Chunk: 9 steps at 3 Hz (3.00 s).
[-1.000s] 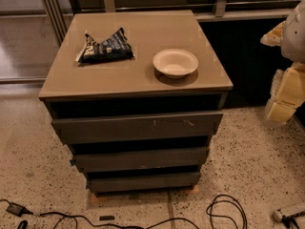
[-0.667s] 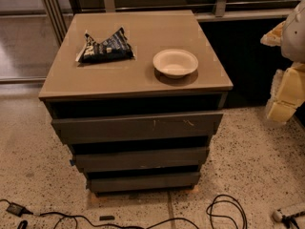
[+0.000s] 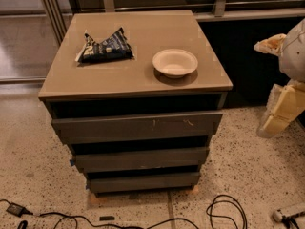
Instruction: Open top drawer
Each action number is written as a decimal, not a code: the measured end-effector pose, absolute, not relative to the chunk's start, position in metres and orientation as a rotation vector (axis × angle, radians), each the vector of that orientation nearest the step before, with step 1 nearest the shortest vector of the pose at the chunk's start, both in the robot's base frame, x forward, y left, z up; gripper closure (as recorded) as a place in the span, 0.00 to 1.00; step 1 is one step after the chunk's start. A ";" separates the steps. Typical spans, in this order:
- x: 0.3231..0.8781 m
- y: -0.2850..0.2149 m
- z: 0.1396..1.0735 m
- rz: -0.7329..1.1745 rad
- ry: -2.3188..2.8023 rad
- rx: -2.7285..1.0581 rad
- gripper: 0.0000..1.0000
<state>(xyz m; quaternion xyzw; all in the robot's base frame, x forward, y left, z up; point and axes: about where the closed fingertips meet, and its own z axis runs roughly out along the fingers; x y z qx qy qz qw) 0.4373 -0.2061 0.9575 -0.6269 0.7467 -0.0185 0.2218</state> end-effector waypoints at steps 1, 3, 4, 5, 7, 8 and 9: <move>0.445 -0.194 0.922 -0.007 1.924 -1.674 0.00; 0.456 -0.174 0.859 0.013 1.921 -1.663 0.00; 0.452 -0.168 0.855 0.042 1.936 -1.683 0.00; 0.451 -0.140 0.835 0.131 1.906 -1.740 0.00; 0.456 -0.092 0.785 0.265 1.825 -1.782 0.00; 0.464 -0.085 0.767 0.275 1.805 -1.762 0.00; 0.513 -0.089 0.719 0.227 1.818 -1.712 0.00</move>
Offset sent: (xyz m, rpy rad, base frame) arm 0.0179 0.0233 -0.1002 0.1980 -0.1562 0.0509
